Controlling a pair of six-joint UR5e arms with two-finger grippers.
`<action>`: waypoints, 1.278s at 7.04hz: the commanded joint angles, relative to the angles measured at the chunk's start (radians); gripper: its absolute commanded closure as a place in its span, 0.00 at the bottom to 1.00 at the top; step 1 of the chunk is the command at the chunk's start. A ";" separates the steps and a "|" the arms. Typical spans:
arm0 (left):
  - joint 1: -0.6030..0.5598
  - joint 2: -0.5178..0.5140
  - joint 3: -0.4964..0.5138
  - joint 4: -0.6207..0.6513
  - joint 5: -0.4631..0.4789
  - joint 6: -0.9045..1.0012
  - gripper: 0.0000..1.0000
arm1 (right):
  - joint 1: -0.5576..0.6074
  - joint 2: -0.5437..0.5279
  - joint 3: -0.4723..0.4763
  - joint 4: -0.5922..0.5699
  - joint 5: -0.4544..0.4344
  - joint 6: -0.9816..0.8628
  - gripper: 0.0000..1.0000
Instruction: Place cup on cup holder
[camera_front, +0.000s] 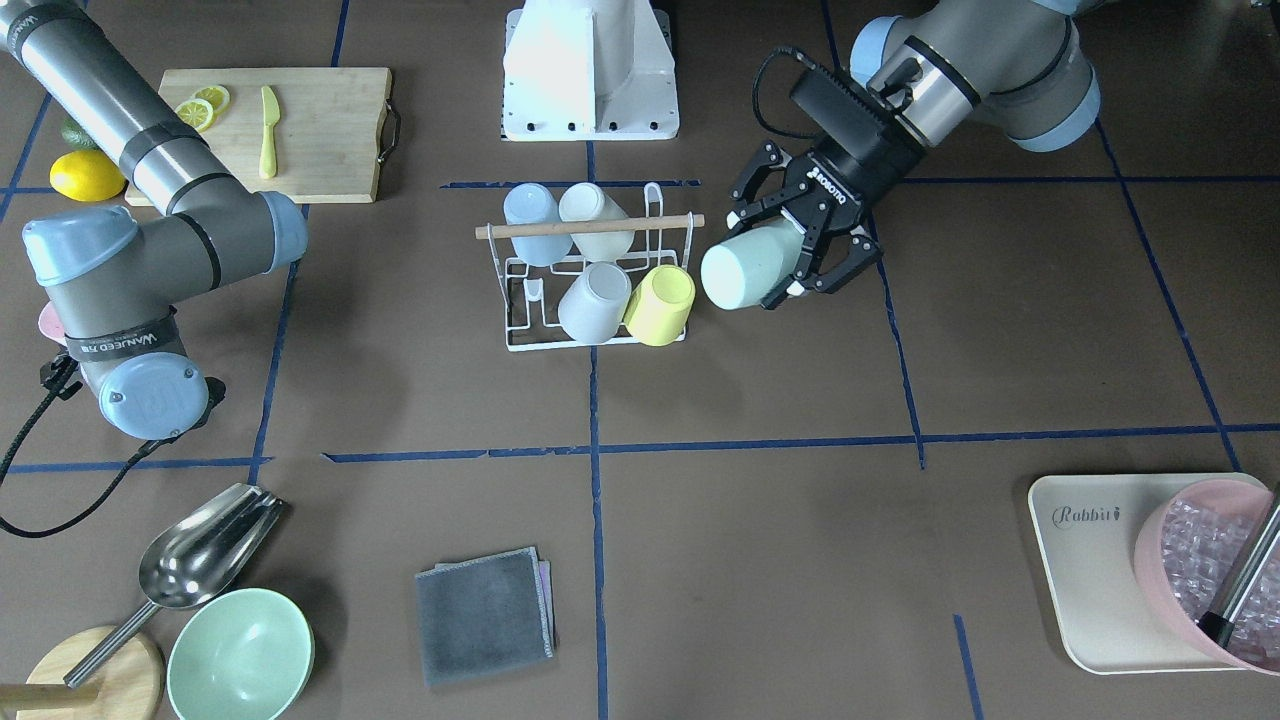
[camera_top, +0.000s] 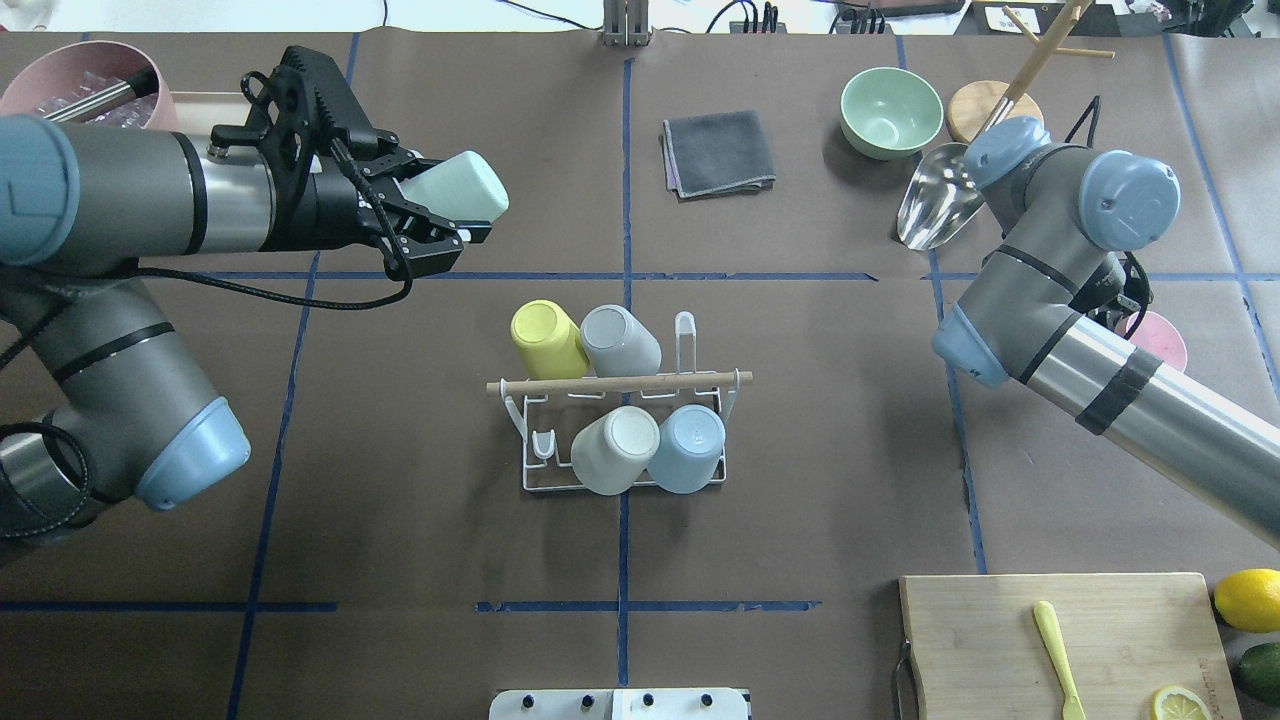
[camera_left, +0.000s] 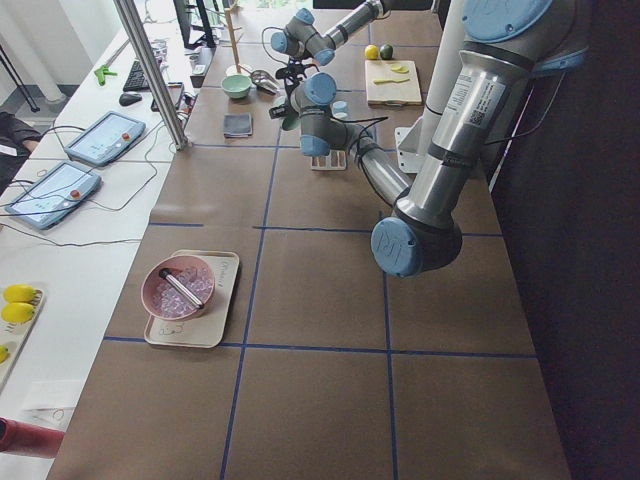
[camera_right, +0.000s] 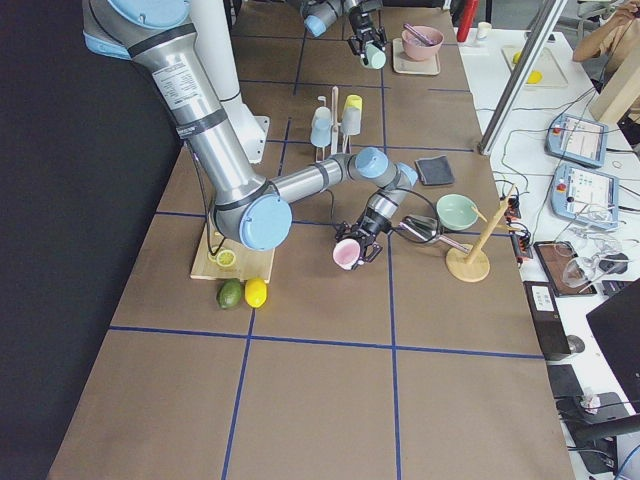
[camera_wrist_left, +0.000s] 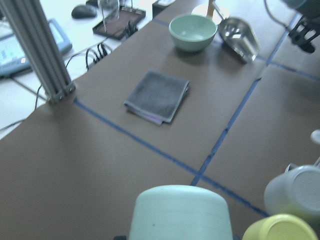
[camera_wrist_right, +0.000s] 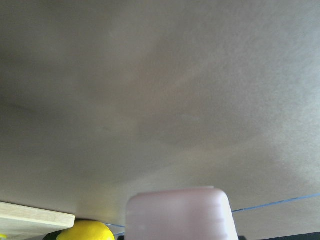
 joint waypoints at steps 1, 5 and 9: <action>0.202 0.098 0.002 -0.297 0.242 -0.003 0.96 | 0.016 -0.023 0.238 0.013 0.076 0.009 0.91; 0.271 0.131 0.012 -0.600 0.452 -0.005 0.95 | 0.110 -0.076 0.277 0.594 0.489 0.052 0.91; 0.415 0.111 0.158 -0.831 0.596 -0.003 0.95 | 0.127 -0.130 0.240 1.336 0.634 0.462 0.98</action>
